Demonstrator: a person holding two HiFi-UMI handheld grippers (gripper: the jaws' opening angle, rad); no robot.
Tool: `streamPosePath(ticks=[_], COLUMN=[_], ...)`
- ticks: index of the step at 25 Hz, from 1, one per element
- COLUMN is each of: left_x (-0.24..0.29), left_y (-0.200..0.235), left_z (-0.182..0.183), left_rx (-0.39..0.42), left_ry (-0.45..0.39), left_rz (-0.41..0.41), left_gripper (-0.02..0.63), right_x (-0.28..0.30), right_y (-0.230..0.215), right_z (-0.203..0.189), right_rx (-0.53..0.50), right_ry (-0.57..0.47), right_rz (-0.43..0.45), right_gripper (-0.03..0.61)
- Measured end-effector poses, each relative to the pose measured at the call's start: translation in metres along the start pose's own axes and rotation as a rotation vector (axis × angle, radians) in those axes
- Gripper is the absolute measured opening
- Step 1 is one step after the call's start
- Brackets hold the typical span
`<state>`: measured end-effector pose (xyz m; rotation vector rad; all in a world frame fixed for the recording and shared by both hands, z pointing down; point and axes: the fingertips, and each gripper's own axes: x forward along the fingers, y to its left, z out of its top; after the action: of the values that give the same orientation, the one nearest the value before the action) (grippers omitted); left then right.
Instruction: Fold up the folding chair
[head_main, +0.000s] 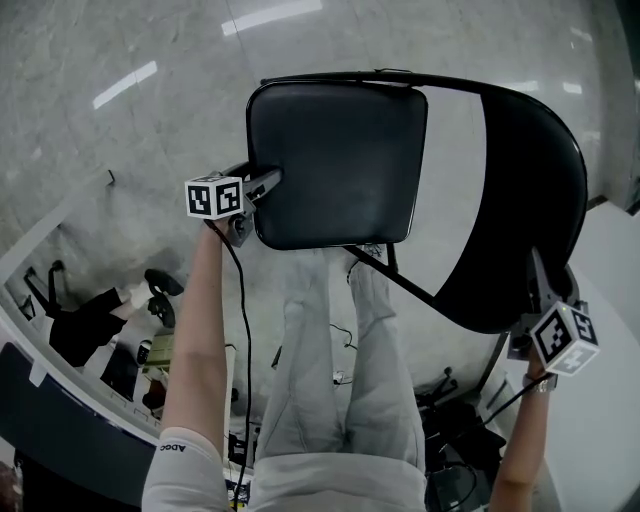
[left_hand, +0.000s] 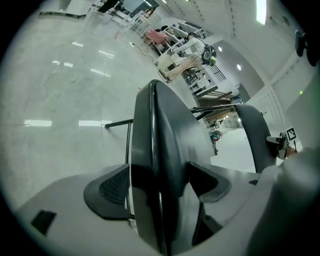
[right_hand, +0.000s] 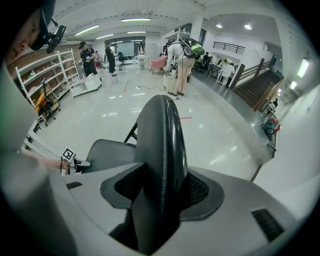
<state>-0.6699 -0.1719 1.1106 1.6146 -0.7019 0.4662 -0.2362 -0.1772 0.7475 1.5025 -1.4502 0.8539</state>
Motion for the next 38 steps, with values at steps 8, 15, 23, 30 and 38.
streamPosePath(ticks=[8, 15, 23, 30, 38], left_x=[0.007, 0.009, 0.009, 0.015, 0.016], left_y=[0.001, 0.001, -0.006, -0.008, -0.035], left_z=[-0.005, -0.004, -0.004, -0.003, -0.004], left_rx=[-0.090, -0.165, -0.133, -0.120, -0.143], left_ry=[-0.017, -0.105, -0.103, -0.101, -0.049], left_rz=[-0.145, -0.193, -0.207, -0.196, -0.192], left_gripper=[0.364, 0.364, 0.364, 0.364, 0.364], right_x=[-0.001, -0.001, -0.003, 0.002, 0.006], right_y=[0.002, 0.001, -0.001, -0.005, -0.039], right_z=[-0.006, 0.001, 0.001, 0.001, -0.004], right_rx=[0.006, 0.001, 0.002, -0.008, 0.004], right_ry=[0.000, -0.003, 0.004, -0.003, -0.005], right_rz=[-0.009, -0.002, 0.003, 0.002, 0.027], right_gripper=[0.210, 0.210, 0.210, 0.210, 0.216])
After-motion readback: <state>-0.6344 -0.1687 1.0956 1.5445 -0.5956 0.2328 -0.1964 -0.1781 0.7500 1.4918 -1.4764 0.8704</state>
